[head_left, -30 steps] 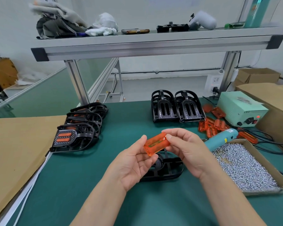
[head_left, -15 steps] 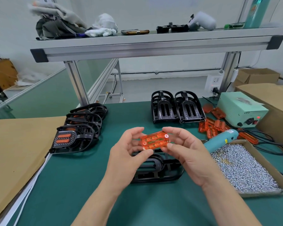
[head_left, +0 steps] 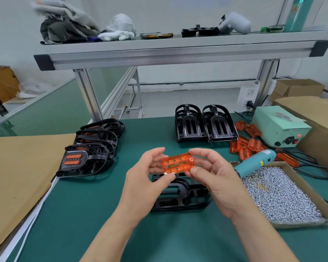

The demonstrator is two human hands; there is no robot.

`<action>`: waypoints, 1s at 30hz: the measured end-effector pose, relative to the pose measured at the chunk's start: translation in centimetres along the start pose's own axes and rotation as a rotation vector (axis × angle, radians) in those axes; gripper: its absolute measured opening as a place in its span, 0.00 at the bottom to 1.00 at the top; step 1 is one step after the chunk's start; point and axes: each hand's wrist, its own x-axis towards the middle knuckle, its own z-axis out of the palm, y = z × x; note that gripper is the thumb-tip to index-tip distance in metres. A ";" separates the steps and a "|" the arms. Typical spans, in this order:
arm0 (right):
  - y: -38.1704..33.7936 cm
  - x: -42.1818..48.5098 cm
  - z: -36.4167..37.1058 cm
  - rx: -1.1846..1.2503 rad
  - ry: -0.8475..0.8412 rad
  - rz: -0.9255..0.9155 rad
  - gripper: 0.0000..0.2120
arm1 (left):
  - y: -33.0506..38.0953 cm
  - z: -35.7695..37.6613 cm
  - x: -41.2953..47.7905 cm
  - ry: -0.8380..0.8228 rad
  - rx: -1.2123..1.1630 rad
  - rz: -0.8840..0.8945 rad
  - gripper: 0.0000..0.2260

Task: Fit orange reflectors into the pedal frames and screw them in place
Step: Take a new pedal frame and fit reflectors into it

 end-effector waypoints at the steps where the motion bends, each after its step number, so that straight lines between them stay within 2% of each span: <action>1: 0.0 0.0 0.0 -0.006 -0.001 -0.005 0.19 | 0.0 0.0 0.0 0.000 0.014 0.004 0.25; 7: 0.1 -0.1 0.0 -0.036 0.007 -0.006 0.19 | -0.2 0.2 -0.1 0.002 0.081 0.007 0.24; 15: 0.3 -0.4 0.1 -0.027 0.022 0.035 0.15 | 0.5 -0.3 0.2 -0.050 0.240 0.027 0.19; 23: 0.1 -0.6 0.1 -0.192 -0.004 0.033 0.13 | 0.9 -1.3 2.0 -0.240 0.583 0.120 0.15; 27: -0.7 -0.4 -1.1 -0.379 0.130 -0.060 0.11 | -0.4 -2.3 2.6 -0.351 0.665 0.068 0.15; 30: -1.4 -0.2 -2.7 -0.343 0.221 -0.106 0.10 | -1.7 -1.8 2.8 -0.477 0.768 0.014 0.18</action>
